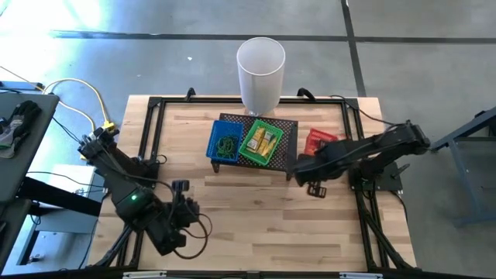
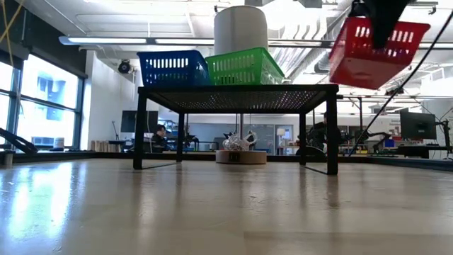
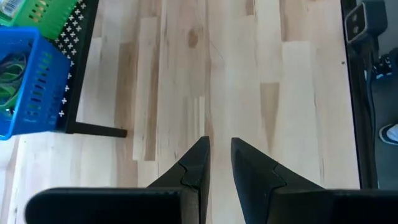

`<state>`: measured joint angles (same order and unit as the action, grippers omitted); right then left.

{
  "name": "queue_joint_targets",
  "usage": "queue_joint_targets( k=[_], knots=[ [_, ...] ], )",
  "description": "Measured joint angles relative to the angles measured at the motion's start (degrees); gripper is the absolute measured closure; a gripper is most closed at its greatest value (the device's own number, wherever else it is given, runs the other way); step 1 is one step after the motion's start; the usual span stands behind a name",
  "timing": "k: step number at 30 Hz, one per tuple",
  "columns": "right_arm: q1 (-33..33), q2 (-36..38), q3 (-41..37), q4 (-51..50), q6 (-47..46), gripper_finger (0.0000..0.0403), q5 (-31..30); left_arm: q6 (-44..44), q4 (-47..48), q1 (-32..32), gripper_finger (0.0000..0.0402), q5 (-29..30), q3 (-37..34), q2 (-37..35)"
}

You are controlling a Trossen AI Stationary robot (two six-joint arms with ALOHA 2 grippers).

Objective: Pick & Place Office Desk Supplies
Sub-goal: Put the red bin on the shelf

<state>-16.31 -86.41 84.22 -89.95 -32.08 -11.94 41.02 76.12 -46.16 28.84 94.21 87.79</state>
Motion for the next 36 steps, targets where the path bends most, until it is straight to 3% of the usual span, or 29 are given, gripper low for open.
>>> queue_joint_targets(
  k=[11, 19, 36],
  knots=[
    [-0.7, -13.9, 8.2, 0.0, 2.4, 0.0401, -0.7, 3.3, 2.5, -3.5, 0.0343, 0.3, 0.0, -0.5],
    [0.5, -15.0, 14.1, 0.0, 4.9, 0.0401, -1.5, 5.3, 3.9, -4.8, 0.0343, 1.6, 0.0, -0.5],
    [7.2, -19.9, 14.1, 0.7, 14.3, 0.0401, -0.5, 6.9, 5.7, -5.1, 0.0343, 6.3, 0.0, -0.5]
  ],
)
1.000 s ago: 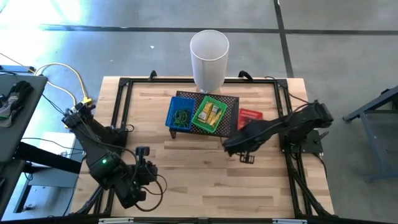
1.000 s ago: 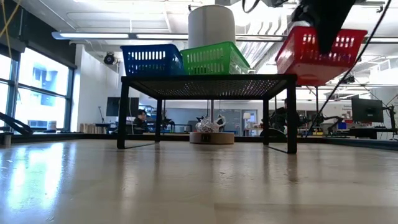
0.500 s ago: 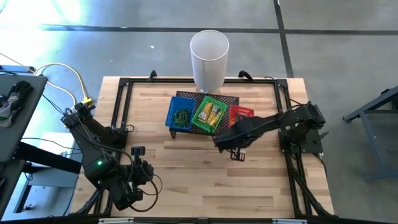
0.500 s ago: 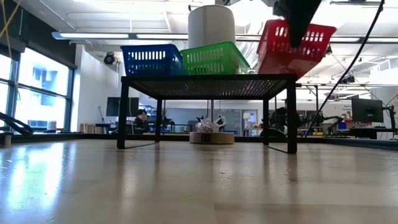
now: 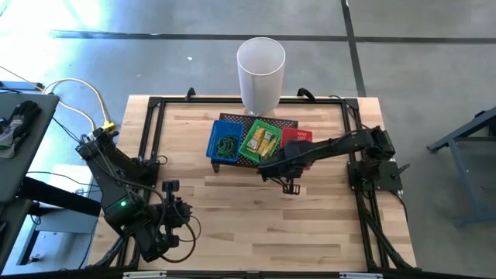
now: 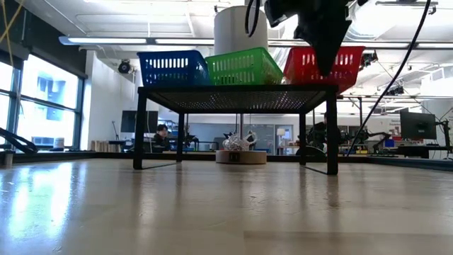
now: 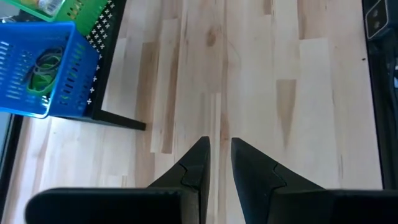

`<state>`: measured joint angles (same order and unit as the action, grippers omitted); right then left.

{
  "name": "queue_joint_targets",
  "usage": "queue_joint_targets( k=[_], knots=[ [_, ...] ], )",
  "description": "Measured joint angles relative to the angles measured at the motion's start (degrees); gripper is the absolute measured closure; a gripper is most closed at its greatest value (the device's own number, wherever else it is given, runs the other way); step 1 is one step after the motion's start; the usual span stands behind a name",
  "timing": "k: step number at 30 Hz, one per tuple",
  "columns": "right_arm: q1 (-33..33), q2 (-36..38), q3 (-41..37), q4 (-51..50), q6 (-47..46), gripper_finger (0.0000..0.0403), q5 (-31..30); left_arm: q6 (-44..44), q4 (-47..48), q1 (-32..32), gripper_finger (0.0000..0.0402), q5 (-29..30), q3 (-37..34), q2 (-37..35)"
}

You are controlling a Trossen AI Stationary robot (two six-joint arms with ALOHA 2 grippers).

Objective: Pick & Place Office Desk Supplies
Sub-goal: Put the red bin on the shelf

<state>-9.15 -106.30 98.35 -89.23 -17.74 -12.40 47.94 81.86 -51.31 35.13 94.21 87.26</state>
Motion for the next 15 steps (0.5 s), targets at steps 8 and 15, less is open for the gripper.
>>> queue_joint_targets(
  k=[8, 15],
  knots=[
    [1.3, 0.0, 0.0, 3.3, 3.8, 0.0401, -1.2, 0.1, 1.0, 0.0, 0.0343, 1.9, 0.0, 0.0],
    [1.6, 0.0, 0.0, 8.1, 6.5, 0.0401, -1.5, 0.1, 2.1, 0.0, 0.0343, 3.1, 0.0, 0.0]
  ],
)
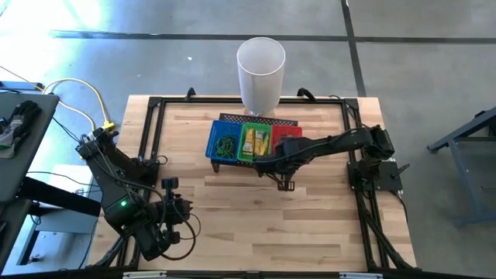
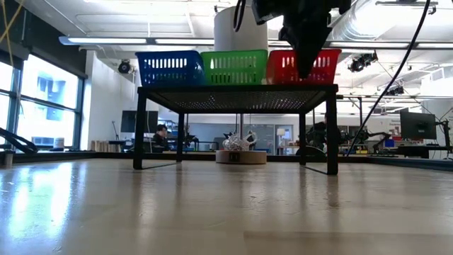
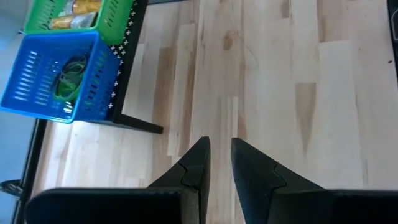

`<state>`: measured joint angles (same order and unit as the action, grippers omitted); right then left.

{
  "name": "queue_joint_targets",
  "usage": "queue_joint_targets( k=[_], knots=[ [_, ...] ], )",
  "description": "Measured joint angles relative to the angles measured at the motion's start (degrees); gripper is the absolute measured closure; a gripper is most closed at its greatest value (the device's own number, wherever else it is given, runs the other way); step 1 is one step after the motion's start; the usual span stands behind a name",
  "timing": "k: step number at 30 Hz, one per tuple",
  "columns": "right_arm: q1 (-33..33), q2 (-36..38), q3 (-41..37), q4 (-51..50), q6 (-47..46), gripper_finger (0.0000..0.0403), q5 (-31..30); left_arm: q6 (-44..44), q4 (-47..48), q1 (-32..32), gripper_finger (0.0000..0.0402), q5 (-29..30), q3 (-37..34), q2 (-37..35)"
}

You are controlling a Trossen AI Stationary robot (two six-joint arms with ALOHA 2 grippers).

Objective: Pick & Place Office Desk Supplies
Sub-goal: Put the red bin on the shelf

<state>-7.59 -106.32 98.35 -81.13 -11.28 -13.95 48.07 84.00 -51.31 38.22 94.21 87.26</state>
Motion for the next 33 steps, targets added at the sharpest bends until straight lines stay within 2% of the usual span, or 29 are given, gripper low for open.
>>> queue_joint_targets(
  k=[18, 22, 33],
  knots=[
    [-0.1, -0.1, 0.0, 0.8, -0.2, 0.0395, 2.4, 0.4, 2.0, 0.0, 0.0343, 1.1, 0.0, -0.1],
    [-0.3, -0.1, 0.0, 0.9, -0.7, 0.0371, 2.9, 0.4, 2.1, 0.0, 0.0343, 1.2, 0.0, -0.2],
    [-0.4, 0.5, 0.0, -1.9, -3.9, 0.0268, 3.8, 0.4, 2.3, 0.0, 0.0343, 1.5, 0.0, -0.6]
  ],
)
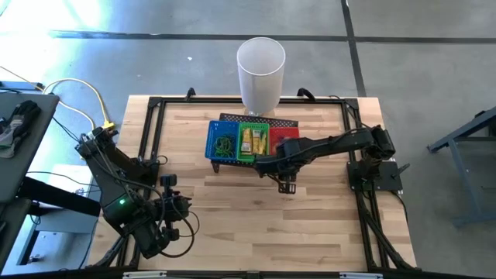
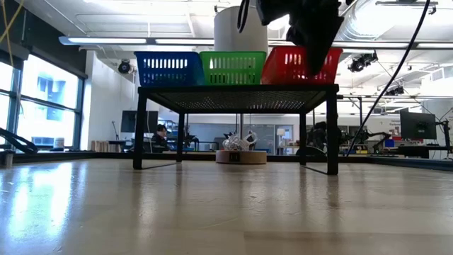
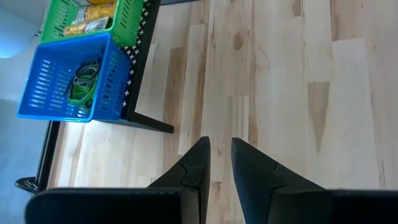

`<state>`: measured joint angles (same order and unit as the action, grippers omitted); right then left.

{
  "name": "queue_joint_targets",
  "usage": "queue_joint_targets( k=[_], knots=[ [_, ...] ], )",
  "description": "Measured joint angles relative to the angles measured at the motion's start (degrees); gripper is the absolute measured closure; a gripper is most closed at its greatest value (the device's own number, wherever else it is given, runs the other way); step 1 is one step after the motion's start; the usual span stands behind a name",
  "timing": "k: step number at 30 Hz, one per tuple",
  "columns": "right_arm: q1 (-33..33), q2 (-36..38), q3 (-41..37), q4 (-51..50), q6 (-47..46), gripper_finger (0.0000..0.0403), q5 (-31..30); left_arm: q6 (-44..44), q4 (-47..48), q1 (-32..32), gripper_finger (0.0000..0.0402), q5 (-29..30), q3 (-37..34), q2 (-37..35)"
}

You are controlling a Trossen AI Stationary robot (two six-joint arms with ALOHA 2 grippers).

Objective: Pick & Place Office Desk Supplies
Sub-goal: Put the red bin on the shelf, then return to Home Position

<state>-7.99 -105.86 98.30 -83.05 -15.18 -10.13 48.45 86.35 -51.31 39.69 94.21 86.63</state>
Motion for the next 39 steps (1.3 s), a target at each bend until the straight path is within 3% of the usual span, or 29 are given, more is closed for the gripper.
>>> queue_joint_targets(
  k=[6, 15, 23, 26, 32, 39],
  knots=[
    [0.0, 0.0, 2.5, -1.0, -0.2, 0.0253, 1.3, 0.0, 0.0, 0.0, 0.0343, 0.9, 0.0, 0.0],
    [0.0, 0.0, 13.2, -4.2, -1.8, 0.0260, 2.0, 0.3, -0.2, 0.0, 0.0343, 1.1, 0.0, 0.0],
    [-1.0, 1.3, 19.3, -6.8, -6.1, 0.0270, 14.8, 2.5, -0.2, -0.9, 0.0343, 1.1, 0.0, 0.0],
    [-2.0, 2.7, 19.3, -7.0, -7.5, 0.0294, 16.3, 2.9, 0.2, -1.3, 0.0345, 1.1, 0.0, -0.6],
    [-4.8, 7.9, 19.3, -6.9, -12.9, 0.0389, 14.9, 2.0, 3.9, -2.2, 0.0375, 3.9, 0.0, -2.1],
    [-12.3, 16.2, 19.2, -6.2, -16.1, 0.0400, 1.9, -9.6, 3.5, -2.3, 0.0400, 10.6, 0.0, -5.2]
  ],
)
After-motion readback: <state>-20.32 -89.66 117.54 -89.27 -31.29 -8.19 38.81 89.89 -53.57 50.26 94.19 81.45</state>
